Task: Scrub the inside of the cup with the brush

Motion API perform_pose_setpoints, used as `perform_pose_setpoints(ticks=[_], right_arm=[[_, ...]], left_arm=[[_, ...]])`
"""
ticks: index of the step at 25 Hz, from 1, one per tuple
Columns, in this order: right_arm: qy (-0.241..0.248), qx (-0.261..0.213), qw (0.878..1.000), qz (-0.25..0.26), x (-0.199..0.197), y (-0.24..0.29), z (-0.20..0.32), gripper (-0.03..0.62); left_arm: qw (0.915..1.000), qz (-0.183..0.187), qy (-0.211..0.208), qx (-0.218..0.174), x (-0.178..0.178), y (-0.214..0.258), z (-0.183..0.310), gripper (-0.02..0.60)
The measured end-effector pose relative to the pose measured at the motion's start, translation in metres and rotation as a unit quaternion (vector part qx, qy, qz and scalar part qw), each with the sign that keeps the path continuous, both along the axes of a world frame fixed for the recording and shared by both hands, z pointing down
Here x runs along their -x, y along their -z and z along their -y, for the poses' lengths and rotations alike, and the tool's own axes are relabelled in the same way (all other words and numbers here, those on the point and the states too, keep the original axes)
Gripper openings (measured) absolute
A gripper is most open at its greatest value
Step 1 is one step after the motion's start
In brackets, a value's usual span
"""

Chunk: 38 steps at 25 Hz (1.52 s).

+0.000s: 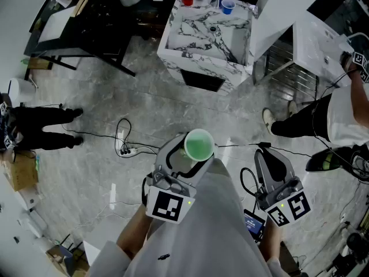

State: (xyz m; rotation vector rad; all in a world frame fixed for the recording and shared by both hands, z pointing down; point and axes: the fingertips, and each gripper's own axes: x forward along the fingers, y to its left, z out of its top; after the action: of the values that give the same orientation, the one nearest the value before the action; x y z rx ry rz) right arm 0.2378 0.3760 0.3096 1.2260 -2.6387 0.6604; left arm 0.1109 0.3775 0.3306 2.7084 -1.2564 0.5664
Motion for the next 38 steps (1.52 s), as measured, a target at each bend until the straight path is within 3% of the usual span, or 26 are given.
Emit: perform_pose_setpoints(ticks=[10,15,20,28,38], right_arm=[[0.027,0.000,0.999,0.028,-0.049,-0.003,-0.038,0.023],[0.026,-0.002,0.999,0.042,-0.061,-0.001,-0.043,0.025],[0.036,-0.008,0.999,0.035,-0.057,-0.003,-0.021,0.025],[0.051,-0.008,0.998,0.028,-0.024,-0.002,0.054,0.025],[0.003,-0.025,0.999,0.022,0.035,0.021,0.228,0.025]], left_arm=[[0.9994,0.007,0.031,-0.017,-0.046,0.004,-0.041,0.304],[0.9991,0.002,0.040,-0.011,-0.054,0.002,-0.054,0.304],[0.9979,0.004,0.061,-0.020,-0.044,-0.001,-0.036,0.304],[0.9969,-0.013,0.075,-0.023,-0.016,-0.007,0.043,0.305],[0.9989,-0.037,0.020,-0.021,0.037,-0.001,0.229,0.305]])
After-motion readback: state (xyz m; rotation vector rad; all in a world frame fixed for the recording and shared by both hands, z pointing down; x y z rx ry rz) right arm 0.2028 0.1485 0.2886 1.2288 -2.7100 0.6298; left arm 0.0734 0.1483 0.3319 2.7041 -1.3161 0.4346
